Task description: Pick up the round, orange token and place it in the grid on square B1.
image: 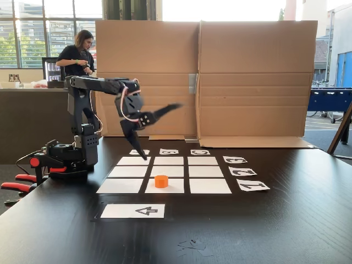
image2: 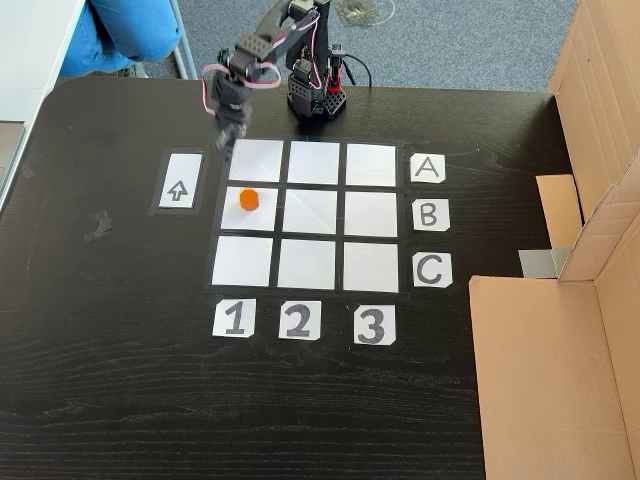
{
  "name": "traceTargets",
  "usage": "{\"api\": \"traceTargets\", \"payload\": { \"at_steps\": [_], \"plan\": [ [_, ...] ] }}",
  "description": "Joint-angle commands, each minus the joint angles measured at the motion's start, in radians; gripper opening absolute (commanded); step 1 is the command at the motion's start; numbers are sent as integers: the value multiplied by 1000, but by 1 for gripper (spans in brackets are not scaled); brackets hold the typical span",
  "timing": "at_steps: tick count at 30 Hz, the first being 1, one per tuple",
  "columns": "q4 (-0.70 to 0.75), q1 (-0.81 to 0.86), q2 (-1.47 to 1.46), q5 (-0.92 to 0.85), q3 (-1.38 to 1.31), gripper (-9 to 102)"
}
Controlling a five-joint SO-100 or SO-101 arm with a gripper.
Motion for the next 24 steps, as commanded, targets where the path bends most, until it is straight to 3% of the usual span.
{"api": "traceTargets", "payload": {
  "at_steps": [1,9,13,17,22,24],
  "plan": [
    [-41,81,153,6,-9,97],
    [-201,422,351,54,-71,97],
    [-322,624,433,144,-74,96],
    [-350,810,506,233,-87,91],
    [-359,1023,632,252,-2,60],
    [-362,1080,693,256,83,35]
  ]
}}
